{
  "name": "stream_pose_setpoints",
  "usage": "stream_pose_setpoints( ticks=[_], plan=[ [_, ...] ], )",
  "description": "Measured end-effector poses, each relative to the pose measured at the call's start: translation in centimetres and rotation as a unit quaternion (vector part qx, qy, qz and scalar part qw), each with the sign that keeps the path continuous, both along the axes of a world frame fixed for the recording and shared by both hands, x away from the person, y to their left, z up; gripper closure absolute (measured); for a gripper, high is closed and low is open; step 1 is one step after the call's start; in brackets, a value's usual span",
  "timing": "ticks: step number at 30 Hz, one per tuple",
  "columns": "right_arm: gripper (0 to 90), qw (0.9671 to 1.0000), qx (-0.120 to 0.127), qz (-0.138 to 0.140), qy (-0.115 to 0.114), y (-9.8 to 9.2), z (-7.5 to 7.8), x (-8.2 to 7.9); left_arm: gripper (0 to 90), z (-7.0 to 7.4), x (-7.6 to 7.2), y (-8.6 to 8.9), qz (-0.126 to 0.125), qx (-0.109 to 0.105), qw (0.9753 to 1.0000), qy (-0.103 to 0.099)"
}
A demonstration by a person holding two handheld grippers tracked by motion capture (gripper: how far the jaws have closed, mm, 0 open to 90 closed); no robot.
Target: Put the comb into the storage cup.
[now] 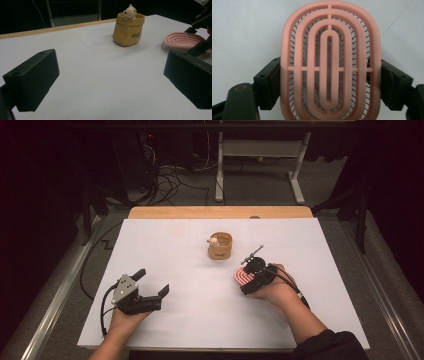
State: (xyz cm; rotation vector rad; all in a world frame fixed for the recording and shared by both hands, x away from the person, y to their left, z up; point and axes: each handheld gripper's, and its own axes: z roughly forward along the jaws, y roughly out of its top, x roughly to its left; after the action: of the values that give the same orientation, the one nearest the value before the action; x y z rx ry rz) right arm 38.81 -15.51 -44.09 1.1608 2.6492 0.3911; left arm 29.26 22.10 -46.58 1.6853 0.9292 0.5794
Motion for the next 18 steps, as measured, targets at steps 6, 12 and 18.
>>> stream_pose_setpoints(
  ticks=[6,12,18],
  plan=[
    [20.3,1.0000,-0.005,-0.002,0.005,0.07,0.07,0.08,0.9,0.01,-0.01,-0.01,-0.001,0.000,1.0000,0.000],
    [20.4,0.9999,0.000,0.005,0.016,-0.09,0.14,0.40,1.2,-0.02,0.01,-0.06,-0.004,0.003,1.0000,-0.002],
    [20.5,0.9998,0.003,0.004,0.021,-0.19,0.17,0.53,1.2,-0.03,-0.02,-0.08,-0.004,0.003,1.0000,0.000]
  ],
)
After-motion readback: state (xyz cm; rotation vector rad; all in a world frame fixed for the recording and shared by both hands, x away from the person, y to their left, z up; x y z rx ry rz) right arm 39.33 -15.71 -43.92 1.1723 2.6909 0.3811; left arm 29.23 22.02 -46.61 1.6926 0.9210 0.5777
